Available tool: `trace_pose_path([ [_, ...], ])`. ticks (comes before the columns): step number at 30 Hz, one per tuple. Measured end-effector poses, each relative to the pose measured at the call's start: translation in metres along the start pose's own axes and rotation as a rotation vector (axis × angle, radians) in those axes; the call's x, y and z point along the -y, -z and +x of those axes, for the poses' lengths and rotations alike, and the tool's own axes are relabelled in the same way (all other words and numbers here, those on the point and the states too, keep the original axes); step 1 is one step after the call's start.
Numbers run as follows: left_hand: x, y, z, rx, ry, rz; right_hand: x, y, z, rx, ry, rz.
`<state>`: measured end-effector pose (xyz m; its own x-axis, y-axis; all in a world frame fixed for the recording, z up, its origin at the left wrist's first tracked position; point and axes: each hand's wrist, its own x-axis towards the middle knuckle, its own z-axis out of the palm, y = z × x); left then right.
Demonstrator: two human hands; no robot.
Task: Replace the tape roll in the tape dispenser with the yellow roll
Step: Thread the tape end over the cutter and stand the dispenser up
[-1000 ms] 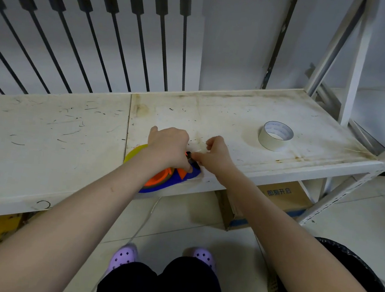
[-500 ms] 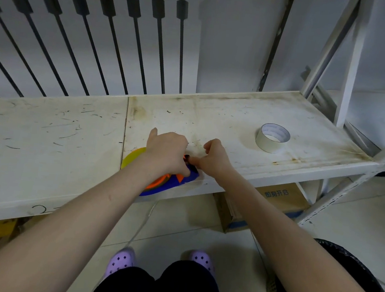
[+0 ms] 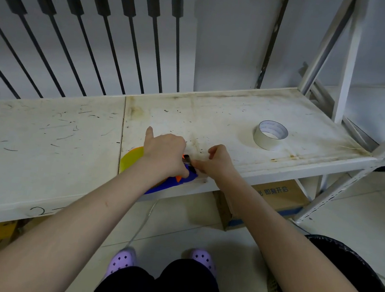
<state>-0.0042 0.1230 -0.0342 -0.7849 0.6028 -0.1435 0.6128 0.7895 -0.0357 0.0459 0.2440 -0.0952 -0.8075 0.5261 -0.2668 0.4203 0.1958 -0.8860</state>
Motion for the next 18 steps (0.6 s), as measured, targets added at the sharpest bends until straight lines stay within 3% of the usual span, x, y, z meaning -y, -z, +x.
trace_pose_path([
  [4,0.004,-0.002,-0.005,-0.038,-0.061,0.031,-0.002,-0.005,0.0,-0.019,0.011,0.021],
  [9,0.015,-0.008,-0.02,-0.204,-0.224,0.127,-0.01,-0.009,-0.004,-0.088,0.089,0.076],
  [18,0.016,-0.009,-0.026,-0.181,-0.266,0.241,-0.005,-0.002,-0.007,-0.07,0.021,0.316],
])
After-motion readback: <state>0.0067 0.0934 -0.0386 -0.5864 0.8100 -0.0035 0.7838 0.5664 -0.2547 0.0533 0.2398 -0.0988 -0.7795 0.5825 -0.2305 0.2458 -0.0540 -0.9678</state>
